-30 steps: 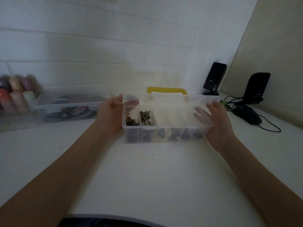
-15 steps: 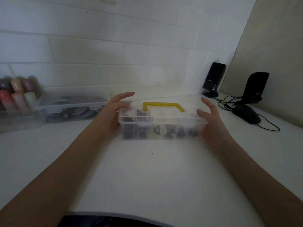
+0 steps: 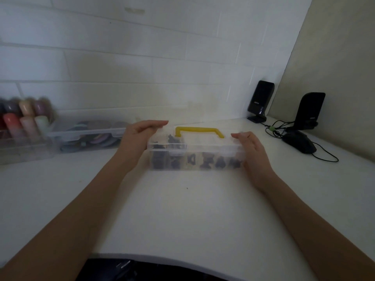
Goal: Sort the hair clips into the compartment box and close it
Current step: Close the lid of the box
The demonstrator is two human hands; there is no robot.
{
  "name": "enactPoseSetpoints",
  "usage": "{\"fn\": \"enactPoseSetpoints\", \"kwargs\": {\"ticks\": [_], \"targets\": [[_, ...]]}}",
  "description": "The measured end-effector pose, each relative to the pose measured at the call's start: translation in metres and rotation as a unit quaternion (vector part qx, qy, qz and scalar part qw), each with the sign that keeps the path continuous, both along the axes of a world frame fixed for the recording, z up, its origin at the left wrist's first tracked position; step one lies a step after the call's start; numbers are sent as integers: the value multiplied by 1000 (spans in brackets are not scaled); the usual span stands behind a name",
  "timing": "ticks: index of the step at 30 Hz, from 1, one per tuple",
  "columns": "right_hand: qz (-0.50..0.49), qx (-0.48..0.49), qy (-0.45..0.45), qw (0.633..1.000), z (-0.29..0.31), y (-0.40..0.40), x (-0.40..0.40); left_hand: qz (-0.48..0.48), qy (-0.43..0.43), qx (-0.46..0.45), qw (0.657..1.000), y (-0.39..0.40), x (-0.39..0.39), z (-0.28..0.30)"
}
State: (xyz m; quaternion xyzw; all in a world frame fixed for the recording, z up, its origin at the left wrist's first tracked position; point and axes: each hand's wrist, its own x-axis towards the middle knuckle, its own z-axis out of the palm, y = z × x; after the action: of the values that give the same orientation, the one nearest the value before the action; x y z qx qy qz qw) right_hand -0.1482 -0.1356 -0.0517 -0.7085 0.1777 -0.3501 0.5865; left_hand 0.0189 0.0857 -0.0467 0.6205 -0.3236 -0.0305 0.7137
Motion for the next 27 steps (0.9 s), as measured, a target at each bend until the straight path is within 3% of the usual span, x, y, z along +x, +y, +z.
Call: {"fn": "enactPoseSetpoints", "kwargs": {"ticks": [4, 8, 15, 27], "targets": [[65, -86, 59, 992, -2, -8, -13, -83, -27, 140, 986, 10, -8, 15], [44, -100, 53, 993, -3, -6, -15, -23, -169, 247, 954, 7, -16, 9], [5, -128, 51, 990, -3, -2, -12, 49, -224, 197, 953, 2, -16, -1], [-55, -195, 77, 976, -5, -2, -11, 74, -264, 209, 939, -1, -19, -2]]}}
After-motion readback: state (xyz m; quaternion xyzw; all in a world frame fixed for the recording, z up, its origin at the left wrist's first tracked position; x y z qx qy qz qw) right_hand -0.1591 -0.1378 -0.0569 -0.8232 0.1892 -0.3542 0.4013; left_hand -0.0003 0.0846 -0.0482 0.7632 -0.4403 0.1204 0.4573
